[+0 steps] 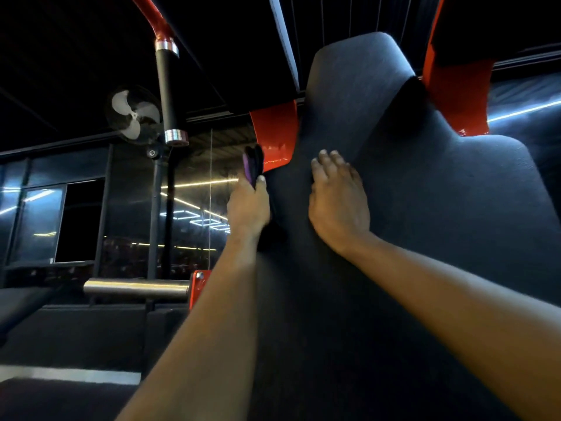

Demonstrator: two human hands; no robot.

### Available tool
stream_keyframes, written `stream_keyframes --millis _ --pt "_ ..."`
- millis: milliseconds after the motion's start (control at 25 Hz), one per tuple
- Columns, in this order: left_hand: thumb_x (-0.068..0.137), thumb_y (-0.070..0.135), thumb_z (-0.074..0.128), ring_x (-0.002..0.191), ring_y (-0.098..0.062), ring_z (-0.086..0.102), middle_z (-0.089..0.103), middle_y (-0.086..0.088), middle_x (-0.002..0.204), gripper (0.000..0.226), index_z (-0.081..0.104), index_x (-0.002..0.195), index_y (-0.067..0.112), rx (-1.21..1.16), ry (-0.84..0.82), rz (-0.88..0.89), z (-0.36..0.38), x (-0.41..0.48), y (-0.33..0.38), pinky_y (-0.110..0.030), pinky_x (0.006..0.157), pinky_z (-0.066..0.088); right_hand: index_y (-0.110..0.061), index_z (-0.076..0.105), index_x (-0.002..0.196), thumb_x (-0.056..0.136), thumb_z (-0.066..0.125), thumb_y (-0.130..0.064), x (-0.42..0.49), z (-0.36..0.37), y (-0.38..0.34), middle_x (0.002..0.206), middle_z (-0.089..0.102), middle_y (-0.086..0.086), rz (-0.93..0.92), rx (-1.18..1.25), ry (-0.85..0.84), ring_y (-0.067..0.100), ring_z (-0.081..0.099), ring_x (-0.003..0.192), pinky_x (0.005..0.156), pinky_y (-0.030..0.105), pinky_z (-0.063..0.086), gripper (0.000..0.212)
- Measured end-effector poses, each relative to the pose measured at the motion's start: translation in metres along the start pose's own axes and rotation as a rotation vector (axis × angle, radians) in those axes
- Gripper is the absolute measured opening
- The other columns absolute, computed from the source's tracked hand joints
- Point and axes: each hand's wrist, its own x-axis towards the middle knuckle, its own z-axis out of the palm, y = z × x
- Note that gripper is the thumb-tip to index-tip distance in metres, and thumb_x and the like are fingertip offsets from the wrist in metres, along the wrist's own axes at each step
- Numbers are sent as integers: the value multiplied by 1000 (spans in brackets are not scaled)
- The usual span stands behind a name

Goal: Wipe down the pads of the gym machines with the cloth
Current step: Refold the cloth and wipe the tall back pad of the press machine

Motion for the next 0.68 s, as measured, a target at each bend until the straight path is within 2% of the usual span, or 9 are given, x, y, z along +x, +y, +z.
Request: stream_keyframes --millis 80,200,320,400,480,560,680 --pt "104 39 43 125 -40 52 59 -20 134 48 42 147 16 -82 -14 -89 -4 -27 -26 -43 104 39 -5 40 152 100 45 -11 -24 9 -13 161 36 13 -92 4 -33 27 28 151 124 44 24 53" --pt "104 36 43 124 -36 53 59 -16 132 43 47 144 19 -90 -57 -105 -18 -52 -46 -40 102 40 -5 35 155 103 41 -14 -35 14 -15 162 32 13 -103 -3 -38 26 24 153 125 44 22 53" --pt "104 27 46 120 -42 54 59 -24 127 37 49 135 8 33 -37 15 -20 -21 -23 -40 93 41 -4 32 156 103 39 -16 -36 15 -16 163 30 13 -102 -24 -32 26 23 153 125 45 21 54" --pt "103 26 47 121 -39 54 59 -20 129 38 46 138 11 13 -48 125 -15 -2 -6 -43 97 42 -5 32 156 103 39 -16 -35 17 -15 163 30 13 -104 -28 -23 26 22 154 125 45 21 55" --pt "103 27 47 122 -36 54 60 -15 130 39 46 141 17 -26 -46 162 -8 -4 -6 -43 99 42 -4 33 155 102 39 -16 -35 18 -16 163 30 13 -101 -25 -17 26 23 153 125 45 22 55" --pt "105 29 45 123 -36 54 60 -15 131 42 44 145 20 -57 -8 52 -8 -33 -25 -43 99 39 -4 34 155 102 38 -16 -36 16 -17 163 31 13 -103 -27 -20 27 24 153 125 45 22 54" --pt "106 31 44 118 -31 57 62 -13 131 44 40 150 27 -127 -50 -132 -22 -116 -70 -38 95 40 -4 32 155 102 35 -16 -33 11 -18 163 31 13 -86 -33 -48 26 22 154 126 44 21 55"
